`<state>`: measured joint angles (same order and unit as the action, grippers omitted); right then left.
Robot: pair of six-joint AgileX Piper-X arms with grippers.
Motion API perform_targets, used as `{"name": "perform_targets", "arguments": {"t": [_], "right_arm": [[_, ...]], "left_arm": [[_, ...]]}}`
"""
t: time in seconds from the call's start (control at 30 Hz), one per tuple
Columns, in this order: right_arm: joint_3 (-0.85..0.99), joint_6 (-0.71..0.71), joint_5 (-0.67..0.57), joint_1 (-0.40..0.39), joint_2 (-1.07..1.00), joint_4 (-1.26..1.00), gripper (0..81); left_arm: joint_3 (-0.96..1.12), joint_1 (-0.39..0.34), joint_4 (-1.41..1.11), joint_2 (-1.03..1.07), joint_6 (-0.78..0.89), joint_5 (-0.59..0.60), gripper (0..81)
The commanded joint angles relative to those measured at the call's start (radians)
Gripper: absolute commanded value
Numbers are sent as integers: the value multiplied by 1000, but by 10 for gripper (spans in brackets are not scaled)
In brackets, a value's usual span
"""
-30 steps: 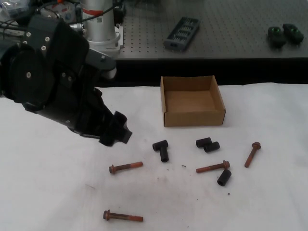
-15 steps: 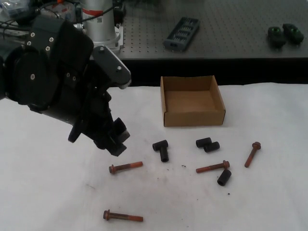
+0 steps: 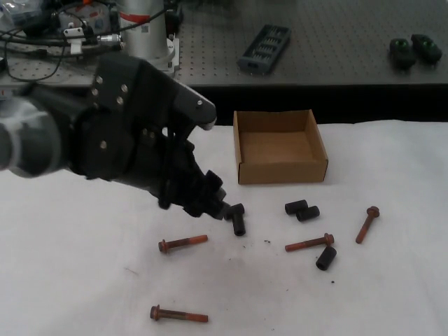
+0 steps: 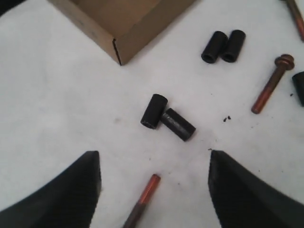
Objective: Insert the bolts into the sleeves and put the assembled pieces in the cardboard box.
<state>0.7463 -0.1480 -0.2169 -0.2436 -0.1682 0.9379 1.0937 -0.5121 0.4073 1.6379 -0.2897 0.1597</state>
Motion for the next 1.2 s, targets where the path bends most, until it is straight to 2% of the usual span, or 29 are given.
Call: {"name": "perform_targets", "arguments": {"t": [0.0, 0.27, 0.6, 0.9, 1.17], "right_arm": [[3, 15, -10, -2, 21, 3, 54], [3, 37, -8, -2, 133, 45, 54], [3, 37, -2, -2, 168, 61, 54], [2, 55, -2, -3, 168, 89, 54], [2, 68, 24, -57, 168, 88, 54]], "left_arm": [[34, -2, -71, 89, 277, 1, 477], [223, -2, 33, 232, 470, 7, 477], [417, -27, 181, 378, 561, 9, 477], [434, -38, 198, 460, 604, 9, 477], [434, -41, 215, 473, 624, 9, 473]]}}
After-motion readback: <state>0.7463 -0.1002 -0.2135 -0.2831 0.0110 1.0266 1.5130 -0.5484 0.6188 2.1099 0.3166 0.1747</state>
